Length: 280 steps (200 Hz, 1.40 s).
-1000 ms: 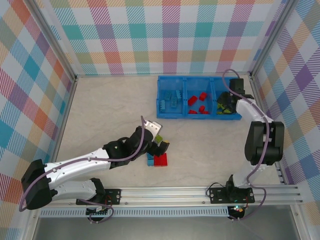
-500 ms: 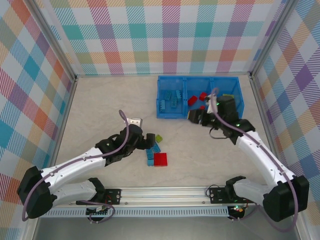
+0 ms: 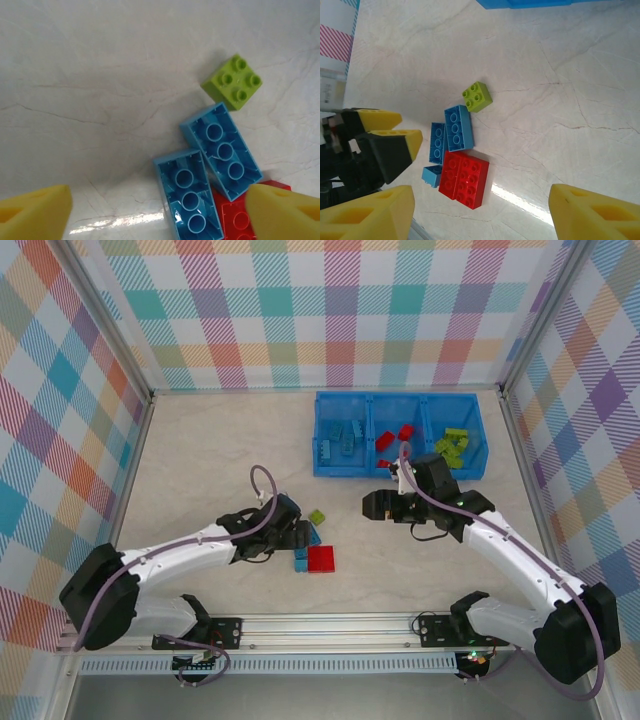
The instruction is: Sort the legos into containers by color
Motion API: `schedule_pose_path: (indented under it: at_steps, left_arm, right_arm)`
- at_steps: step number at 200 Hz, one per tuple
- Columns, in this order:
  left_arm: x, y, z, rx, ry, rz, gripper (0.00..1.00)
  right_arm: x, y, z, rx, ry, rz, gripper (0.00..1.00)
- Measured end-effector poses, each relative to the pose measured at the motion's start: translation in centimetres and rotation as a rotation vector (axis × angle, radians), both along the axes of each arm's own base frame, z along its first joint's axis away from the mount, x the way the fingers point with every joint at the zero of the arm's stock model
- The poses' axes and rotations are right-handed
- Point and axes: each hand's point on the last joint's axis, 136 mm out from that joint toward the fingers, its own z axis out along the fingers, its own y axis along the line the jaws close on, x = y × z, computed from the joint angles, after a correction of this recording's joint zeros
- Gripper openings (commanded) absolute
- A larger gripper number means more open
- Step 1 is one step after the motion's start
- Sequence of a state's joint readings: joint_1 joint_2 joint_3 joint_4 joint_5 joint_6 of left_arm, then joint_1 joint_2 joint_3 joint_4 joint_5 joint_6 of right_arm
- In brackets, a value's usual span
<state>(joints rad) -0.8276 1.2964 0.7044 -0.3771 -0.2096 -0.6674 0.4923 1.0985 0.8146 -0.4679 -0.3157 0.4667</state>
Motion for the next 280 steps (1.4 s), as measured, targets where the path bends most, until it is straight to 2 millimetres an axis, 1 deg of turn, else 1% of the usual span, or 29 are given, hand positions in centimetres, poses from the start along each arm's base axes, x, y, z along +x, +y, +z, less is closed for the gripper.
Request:
schedule_pose_path:
  at_steps: [53,69,92,120,147,184,206,243,252,263,272,280]
  left_arm:
    - [-0.1,-1.0,-1.5,-0.033,0.053,0.018,0.39]
    - [-0.1,-1.1,-1.7,-0.037,0.059,0.016,0.32]
    - [-0.3,-1.2,-2.2,-0.041,0.071,0.015,0.25]
    - [-0.6,-1.1,-3.1,-0.033,0.095,0.016,0.16]
    - [-0.9,-0.9,-3.5,-0.026,0.106,0.016,0.13]
    - [-0.7,-1.1,-3.6,-0.031,0.1,0.016,0.11]
    - [-0.6,-1.0,-3.5,-0.032,0.093,0.026,0.0]
    - [-0.5,-0.8,-3.2,-0.021,0.079,0.023,0.0]
    - [-0.5,-0.6,-2.8,-0.016,0.068,0.016,0.0]
    - [-0.3,-0.5,-1.9,-0.011,0.041,0.001,0.0]
    - [0.1,-0.6,-0.8,-0.017,0.009,-0.011,0.0]
    - [0.7,-0.9,0.7,-0.026,-0.035,-0.026,0.0]
  right_arm:
    - [0.4,0.1,0.3,0.016,-0.006,-0.019,0.72]
    - [0.4,0.1,0.3,0.018,-0.005,-0.021,0.74]
    - [0.5,0.2,0.2,0.02,-0.003,-0.024,0.74]
    - [0.7,0.5,-0.3,0.017,0.015,-0.025,0.75]
    - [0.7,0.5,-0.4,0.017,0.021,-0.027,0.75]
    - [0.8,0.6,-0.4,0.019,0.019,-0.028,0.75]
    - [0.7,0.6,-0.4,0.02,0.02,-0.027,0.75]
    - [0.1,1.3,-0.2,0.037,0.03,0.006,0.75]
    - [-0.1,1.5,-0.1,0.044,0.033,0.015,0.75]
    - [-0.3,1.6,0.1,0.052,0.033,0.026,0.75]
    - [-0.4,1.7,0.4,0.059,0.024,0.03,0.75]
    - [-0.4,1.8,0.9,0.071,0.003,0.032,0.75]
